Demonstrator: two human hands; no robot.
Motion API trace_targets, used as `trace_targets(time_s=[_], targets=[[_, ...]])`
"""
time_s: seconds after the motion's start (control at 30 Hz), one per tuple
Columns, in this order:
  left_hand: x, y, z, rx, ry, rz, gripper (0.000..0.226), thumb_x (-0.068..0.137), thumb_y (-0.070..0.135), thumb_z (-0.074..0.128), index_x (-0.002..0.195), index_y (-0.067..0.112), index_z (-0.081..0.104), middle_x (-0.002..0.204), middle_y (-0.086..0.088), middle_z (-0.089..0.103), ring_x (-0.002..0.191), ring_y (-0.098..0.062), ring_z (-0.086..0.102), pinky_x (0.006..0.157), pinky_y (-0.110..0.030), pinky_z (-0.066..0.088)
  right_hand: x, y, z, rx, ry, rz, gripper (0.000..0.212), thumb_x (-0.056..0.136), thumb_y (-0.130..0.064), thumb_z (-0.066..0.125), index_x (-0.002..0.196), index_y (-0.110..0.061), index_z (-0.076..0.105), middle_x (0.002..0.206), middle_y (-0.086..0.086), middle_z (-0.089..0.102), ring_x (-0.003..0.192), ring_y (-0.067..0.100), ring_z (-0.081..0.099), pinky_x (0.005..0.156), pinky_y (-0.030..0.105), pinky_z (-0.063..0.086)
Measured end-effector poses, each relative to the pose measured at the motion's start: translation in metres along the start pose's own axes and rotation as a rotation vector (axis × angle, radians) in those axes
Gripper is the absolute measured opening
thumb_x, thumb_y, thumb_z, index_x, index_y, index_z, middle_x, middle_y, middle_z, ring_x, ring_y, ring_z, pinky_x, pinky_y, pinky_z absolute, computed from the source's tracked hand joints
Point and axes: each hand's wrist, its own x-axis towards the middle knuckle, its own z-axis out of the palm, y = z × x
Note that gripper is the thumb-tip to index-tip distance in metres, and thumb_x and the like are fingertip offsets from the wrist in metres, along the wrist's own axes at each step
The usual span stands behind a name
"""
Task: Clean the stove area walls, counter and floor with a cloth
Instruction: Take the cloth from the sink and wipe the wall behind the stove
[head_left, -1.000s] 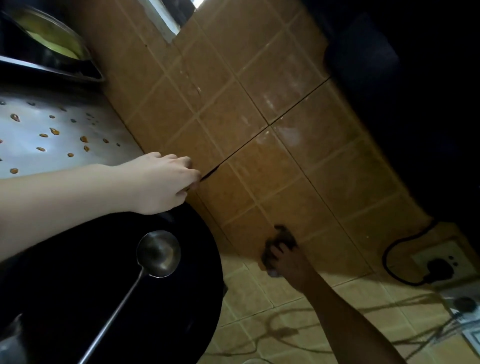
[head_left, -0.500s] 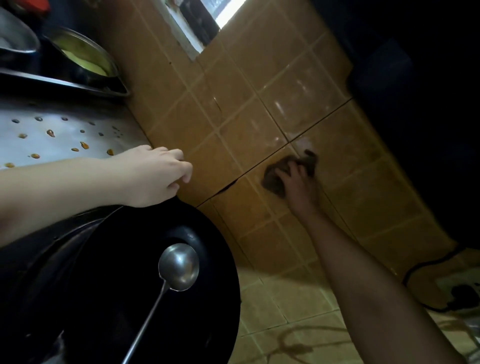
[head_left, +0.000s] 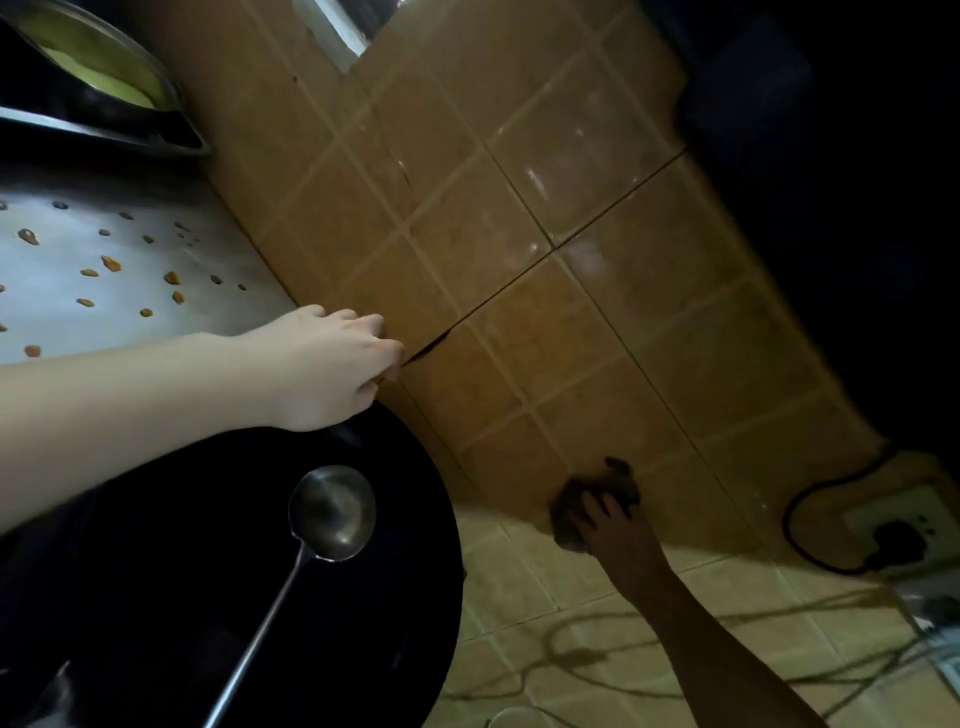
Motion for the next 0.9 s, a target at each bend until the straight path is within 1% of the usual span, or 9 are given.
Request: trace_targets(time_s=[0.07, 0.13, 0.2, 0.27, 0.37, 0.43, 0.63, 0.8, 0.9], targets=[[-0.002, 0.008, 0.005, -0.007, -0.009, 0.015, 0.027, 0.096, 0.036, 0.035, 0.122, 0.035, 0.040, 0.122, 0.004, 0.043, 0.114, -0.016, 0.048, 0.091, -0.031, 0.042, 0.003, 0.003, -0.006, 0.033, 0.019, 0.034, 0.061, 0.033, -0.018, 0.096, 0.090, -0.016, 0.076, 0.098, 0.011, 0.071, 0.081, 0.028, 0.067, 0.051, 0.042, 0.055], [-0.002, 0.015, 0.010, -0.008, -0.020, 0.036, 0.027, 0.096, 0.035, 0.036, 0.122, 0.035, 0.040, 0.121, 0.005, 0.043, 0.113, -0.016, 0.048, 0.091, -0.031, 0.042, 0.012, 0.006, -0.031, 0.056, 0.070, 0.023, 0.062, 0.059, -0.018, 0.087, 0.116, -0.014, 0.065, 0.123, 0.016, 0.059, 0.103, 0.032, 0.060, 0.069, 0.048, 0.054], [-0.001, 0.018, 0.012, -0.013, -0.023, 0.042, 0.028, 0.095, 0.035, 0.036, 0.123, 0.035, 0.041, 0.120, 0.005, 0.043, 0.113, -0.016, 0.048, 0.090, -0.031, 0.042, 0.026, 0.015, -0.050, 0.059, 0.183, 0.037, 0.058, 0.091, -0.018, 0.055, 0.144, -0.018, 0.032, 0.149, 0.013, 0.028, 0.130, 0.032, 0.036, 0.094, 0.047, 0.043], [0.001, 0.022, 0.013, -0.027, -0.010, 0.029, 0.028, 0.095, 0.035, 0.036, 0.123, 0.035, 0.042, 0.119, 0.005, 0.043, 0.115, -0.016, 0.048, 0.090, -0.031, 0.042, 0.039, 0.026, -0.072, 0.096, 0.202, 0.122, 0.056, 0.097, -0.016, 0.042, 0.148, -0.022, 0.019, 0.153, 0.010, 0.017, 0.134, 0.031, 0.026, 0.099, 0.043, 0.038], [0.002, 0.029, 0.015, -0.043, 0.003, 0.020, 0.028, 0.095, 0.034, 0.038, 0.122, 0.034, 0.044, 0.119, 0.004, 0.044, 0.115, -0.017, 0.048, 0.090, -0.031, 0.042, 0.045, 0.027, -0.084, 0.164, 0.276, 0.207, 0.056, 0.097, -0.015, 0.042, 0.148, -0.023, 0.020, 0.152, 0.010, 0.019, 0.132, 0.032, 0.027, 0.097, 0.041, 0.040], [0.003, 0.033, 0.018, -0.041, -0.011, 0.034, 0.027, 0.095, 0.035, 0.038, 0.121, 0.034, 0.043, 0.120, 0.004, 0.043, 0.116, -0.017, 0.047, 0.087, -0.031, 0.041, 0.042, 0.019, -0.075, 0.166, 0.240, 0.212, 0.058, 0.097, -0.016, 0.044, 0.149, -0.022, 0.019, 0.152, 0.009, 0.018, 0.133, 0.032, 0.027, 0.095, 0.039, 0.042], [-0.006, 0.024, 0.017, -0.021, -0.011, 0.019, 0.025, 0.095, 0.036, 0.037, 0.120, 0.036, 0.040, 0.116, 0.007, 0.042, 0.113, -0.015, 0.047, 0.089, -0.030, 0.041, 0.018, -0.007, -0.019, 0.034, 0.035, -0.055, 0.046, 0.097, -0.010, 0.036, 0.142, -0.008, 0.031, 0.153, 0.013, 0.017, 0.136, 0.033, 0.024, 0.094, 0.047, 0.042], [-0.014, 0.007, 0.006, 0.001, 0.008, -0.005, 0.023, 0.095, 0.035, 0.037, 0.118, 0.035, 0.041, 0.120, 0.006, 0.042, 0.113, -0.016, 0.047, 0.092, -0.032, 0.041, 0.035, -0.010, -0.026, 0.003, 0.070, -0.084, 0.038, 0.094, -0.011, 0.044, 0.132, -0.010, 0.046, 0.149, 0.012, 0.027, 0.127, 0.035, 0.029, 0.084, 0.044, 0.049], [-0.021, -0.007, -0.002, -0.002, 0.009, -0.035, 0.024, 0.095, 0.035, 0.036, 0.119, 0.036, 0.041, 0.121, 0.006, 0.041, 0.116, -0.015, 0.046, 0.092, -0.032, 0.041, 0.065, -0.013, -0.062, 0.075, 0.109, -0.077, 0.044, 0.095, -0.014, 0.043, 0.139, -0.012, 0.036, 0.149, 0.012, 0.024, 0.130, 0.034, 0.027, 0.089, 0.047, 0.047]])
